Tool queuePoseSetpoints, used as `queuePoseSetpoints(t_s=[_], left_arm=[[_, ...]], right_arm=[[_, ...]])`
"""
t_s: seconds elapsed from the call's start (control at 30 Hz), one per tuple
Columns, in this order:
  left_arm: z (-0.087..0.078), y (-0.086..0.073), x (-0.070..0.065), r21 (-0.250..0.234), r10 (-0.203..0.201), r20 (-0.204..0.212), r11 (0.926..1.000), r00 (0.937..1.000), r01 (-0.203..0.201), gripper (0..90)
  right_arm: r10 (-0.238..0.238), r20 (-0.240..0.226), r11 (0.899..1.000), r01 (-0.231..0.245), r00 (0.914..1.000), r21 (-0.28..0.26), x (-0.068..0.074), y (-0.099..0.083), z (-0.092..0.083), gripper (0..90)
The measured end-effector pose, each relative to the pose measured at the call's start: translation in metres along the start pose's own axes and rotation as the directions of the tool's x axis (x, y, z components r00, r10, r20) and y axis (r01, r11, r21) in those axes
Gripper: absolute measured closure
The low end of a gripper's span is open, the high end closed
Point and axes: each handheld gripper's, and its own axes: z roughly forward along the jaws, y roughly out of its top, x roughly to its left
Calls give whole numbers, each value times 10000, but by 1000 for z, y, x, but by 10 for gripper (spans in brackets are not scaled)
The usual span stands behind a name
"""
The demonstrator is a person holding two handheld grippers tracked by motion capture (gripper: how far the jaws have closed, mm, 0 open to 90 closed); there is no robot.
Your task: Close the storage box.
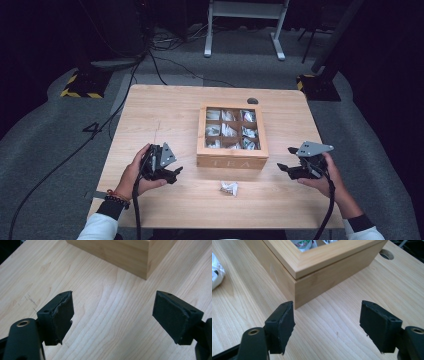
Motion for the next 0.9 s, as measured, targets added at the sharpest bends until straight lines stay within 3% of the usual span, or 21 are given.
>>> queuePoseSetpoints(t_s=[0.1,0.2,0.57,0.9], left_arm=[[1,-6,0,191,-201,174,9996,9996,198,172],[1,-12,-1,293,-72,-10,9995,10000,72,173],[-1,-35,-2,558,-332,-46,9979,9994,334,172],[-5,-63,1,769,-862,-95,9933,9962,867,173]], right_arm=[[54,1,9999,-54,10000,103,0,-5,0,280],[122,45,9998,-123,9999,154,-1,-10,0,278],[426,108,9985,-430,9990,346,-2,-31,-2,271],[986,205,9943,-994,9949,397,-4,-54,-4,267]])
